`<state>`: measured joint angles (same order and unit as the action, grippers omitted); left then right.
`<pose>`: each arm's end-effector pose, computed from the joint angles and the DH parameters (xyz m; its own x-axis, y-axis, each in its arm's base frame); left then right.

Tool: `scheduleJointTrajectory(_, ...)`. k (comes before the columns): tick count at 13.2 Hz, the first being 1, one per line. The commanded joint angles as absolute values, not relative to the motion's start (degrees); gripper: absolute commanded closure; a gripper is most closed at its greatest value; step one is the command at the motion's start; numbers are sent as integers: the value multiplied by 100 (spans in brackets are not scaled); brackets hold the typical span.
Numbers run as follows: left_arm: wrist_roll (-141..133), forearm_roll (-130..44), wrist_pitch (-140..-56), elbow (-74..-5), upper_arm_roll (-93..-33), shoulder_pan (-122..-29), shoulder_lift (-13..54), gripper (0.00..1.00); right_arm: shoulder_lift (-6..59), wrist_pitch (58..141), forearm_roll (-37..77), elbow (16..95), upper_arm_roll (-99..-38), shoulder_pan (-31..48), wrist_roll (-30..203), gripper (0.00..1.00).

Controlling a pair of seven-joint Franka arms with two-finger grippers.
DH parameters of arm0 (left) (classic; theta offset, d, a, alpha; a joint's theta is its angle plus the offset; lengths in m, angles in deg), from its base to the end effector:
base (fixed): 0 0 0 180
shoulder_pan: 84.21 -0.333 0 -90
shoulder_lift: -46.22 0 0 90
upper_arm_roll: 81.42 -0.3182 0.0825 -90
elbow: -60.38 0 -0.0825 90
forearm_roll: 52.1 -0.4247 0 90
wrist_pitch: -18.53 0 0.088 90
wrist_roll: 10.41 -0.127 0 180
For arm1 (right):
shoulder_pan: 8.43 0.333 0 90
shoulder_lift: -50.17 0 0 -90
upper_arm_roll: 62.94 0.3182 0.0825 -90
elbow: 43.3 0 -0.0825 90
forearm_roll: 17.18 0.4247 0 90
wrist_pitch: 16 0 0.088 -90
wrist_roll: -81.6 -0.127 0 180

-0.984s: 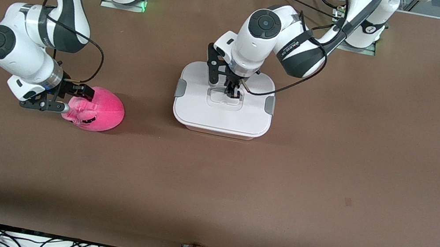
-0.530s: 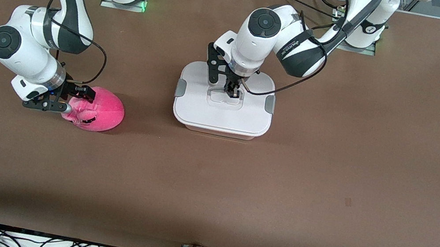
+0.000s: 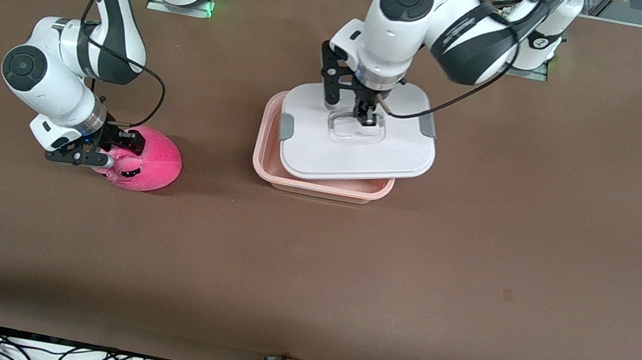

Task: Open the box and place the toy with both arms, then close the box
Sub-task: 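Lift the lid off with the left gripper while the right gripper lifts the plush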

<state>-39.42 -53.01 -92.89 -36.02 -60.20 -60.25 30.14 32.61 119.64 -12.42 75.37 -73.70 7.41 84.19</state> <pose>0.4892 -0.4662 0.4129 0.2809 -0.9588 0.0416 -0.9579 -0.2773 0.0747 0.6127 0.0565 0.2372 0.9966 0.0827 -0.0035 0.0827 -0.9966 -0.0016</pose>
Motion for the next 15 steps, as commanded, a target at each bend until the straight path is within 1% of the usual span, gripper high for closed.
scheduleJointTrajectory(1,-3976,-4982,-8591,-3482,-5989,-6432,3312,100,3320,12049,-1112,7623,-7366,721,8705,100)
scheduleJointTrajectory(4,-4711,-4807,-7449,-2893,-6007,-7143,3303,100,3364,12006,-1138,7466,-7349,721,8950,100)
scheduleJointTrajectory(7,-5730,-4762,-6534,-2586,-6015,-8084,3303,100,3382,11367,-1199,6949,-7209,791,9215,100)
scheduleJointTrajectory(9,-6363,-4876,-6461,-2540,-6085,-8786,3233,100,3391,10656,-1366,6431,-7147,1036,9215,100)
scheduleJointTrajectory(11,-7188,-5251,-6653,-2514,-6095,-9595,2970,100,3382,9970,-1603,5807,-7147,1544,9232,100)
scheduleJointTrajectory(13,-8077,-5631,-7048,-2488,-6112,-10053,2891,100,3321,9005,-1709,4991,-7147,2212,9233,100)
scheduleJointTrajectory(15,-8387,-5597,-7085,-2496,-6103,-10344,2733,100,3259,8247,-1745,4374,-7138,2845,9250,100)
